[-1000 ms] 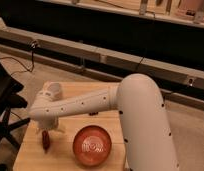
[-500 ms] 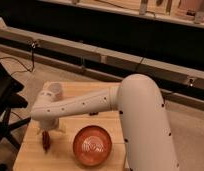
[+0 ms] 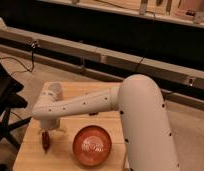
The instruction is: Drag the pepper across the table
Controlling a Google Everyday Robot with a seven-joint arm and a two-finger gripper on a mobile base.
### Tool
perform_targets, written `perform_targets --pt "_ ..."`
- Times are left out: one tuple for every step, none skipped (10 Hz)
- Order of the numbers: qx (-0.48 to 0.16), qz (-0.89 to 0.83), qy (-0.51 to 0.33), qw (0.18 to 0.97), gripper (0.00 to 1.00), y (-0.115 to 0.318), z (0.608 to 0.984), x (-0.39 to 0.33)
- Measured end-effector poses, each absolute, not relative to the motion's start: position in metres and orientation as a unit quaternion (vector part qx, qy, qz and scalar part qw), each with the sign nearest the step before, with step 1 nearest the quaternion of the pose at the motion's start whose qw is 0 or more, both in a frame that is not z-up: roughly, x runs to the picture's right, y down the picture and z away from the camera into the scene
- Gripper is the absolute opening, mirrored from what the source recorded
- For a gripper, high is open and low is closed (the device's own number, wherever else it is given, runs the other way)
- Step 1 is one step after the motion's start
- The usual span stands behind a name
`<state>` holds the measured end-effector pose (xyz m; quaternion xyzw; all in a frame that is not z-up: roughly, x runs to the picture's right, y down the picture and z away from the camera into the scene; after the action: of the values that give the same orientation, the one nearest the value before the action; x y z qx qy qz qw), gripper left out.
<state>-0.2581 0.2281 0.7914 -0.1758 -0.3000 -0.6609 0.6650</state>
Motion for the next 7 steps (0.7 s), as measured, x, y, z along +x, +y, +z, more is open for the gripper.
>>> perform_targets --pt "-0.174 -0.662 -0.304 0.662 0.8 0.228 0.793 -0.26" --pt "-0.174 -0.666 -0.309 0.657 0.8 0.231 0.795 -0.267" --pt "-0.175 -0.669 -0.316 0.65 0.8 0.234 0.798 -0.28" --pt "-0.178 -0.673 -0.323 0.642 0.8 0.24 0.801 -0.292" --pt "-0.181 -0.674 -0.33 0.636 0.8 0.245 0.805 -0.299" --pt "-0.185 -0.673 -0.338 0.631 0.8 0.249 0.808 -0.301" --pt "-0.189 -0.671 -0.344 0.63 0.75 0.253 0.813 -0.301"
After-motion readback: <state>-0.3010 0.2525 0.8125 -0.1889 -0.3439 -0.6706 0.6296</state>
